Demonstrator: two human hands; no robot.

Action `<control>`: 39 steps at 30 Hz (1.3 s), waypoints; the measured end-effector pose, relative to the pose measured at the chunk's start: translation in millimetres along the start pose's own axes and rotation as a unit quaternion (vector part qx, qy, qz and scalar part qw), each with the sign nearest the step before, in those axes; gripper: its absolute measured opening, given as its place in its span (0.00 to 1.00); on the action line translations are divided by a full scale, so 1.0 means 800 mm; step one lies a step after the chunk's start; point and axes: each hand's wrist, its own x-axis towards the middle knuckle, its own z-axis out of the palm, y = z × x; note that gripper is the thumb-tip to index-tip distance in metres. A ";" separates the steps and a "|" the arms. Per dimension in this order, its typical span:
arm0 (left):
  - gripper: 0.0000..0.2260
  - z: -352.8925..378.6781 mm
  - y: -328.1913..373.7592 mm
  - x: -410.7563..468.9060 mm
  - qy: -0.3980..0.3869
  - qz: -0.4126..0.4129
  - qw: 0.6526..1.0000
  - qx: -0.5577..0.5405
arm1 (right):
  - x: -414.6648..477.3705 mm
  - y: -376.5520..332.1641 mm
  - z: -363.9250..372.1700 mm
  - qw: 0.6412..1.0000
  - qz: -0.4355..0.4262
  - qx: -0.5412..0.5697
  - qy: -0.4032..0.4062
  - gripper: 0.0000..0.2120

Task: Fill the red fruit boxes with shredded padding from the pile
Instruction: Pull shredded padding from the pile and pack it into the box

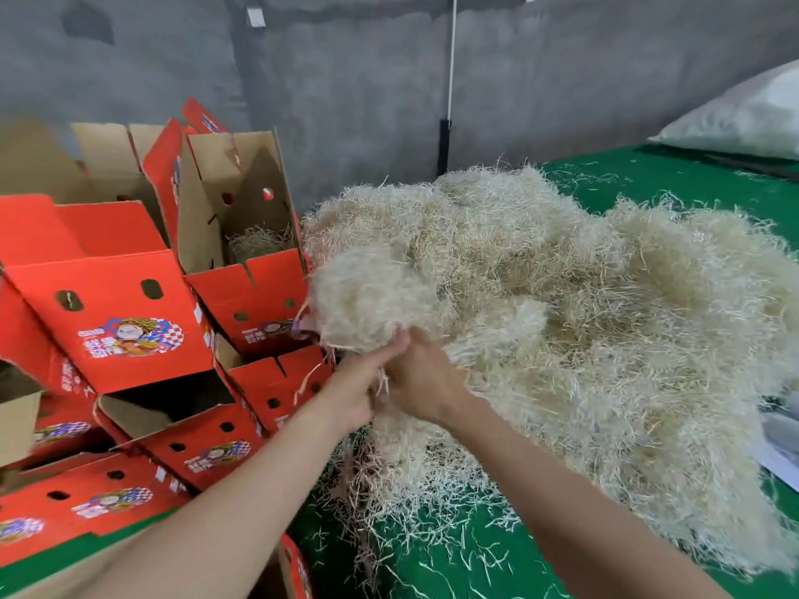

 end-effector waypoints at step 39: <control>0.12 -0.057 0.084 -0.041 0.070 0.193 0.977 -0.063 | -0.018 0.159 -0.036 0.941 0.276 -0.121 -0.154 0.08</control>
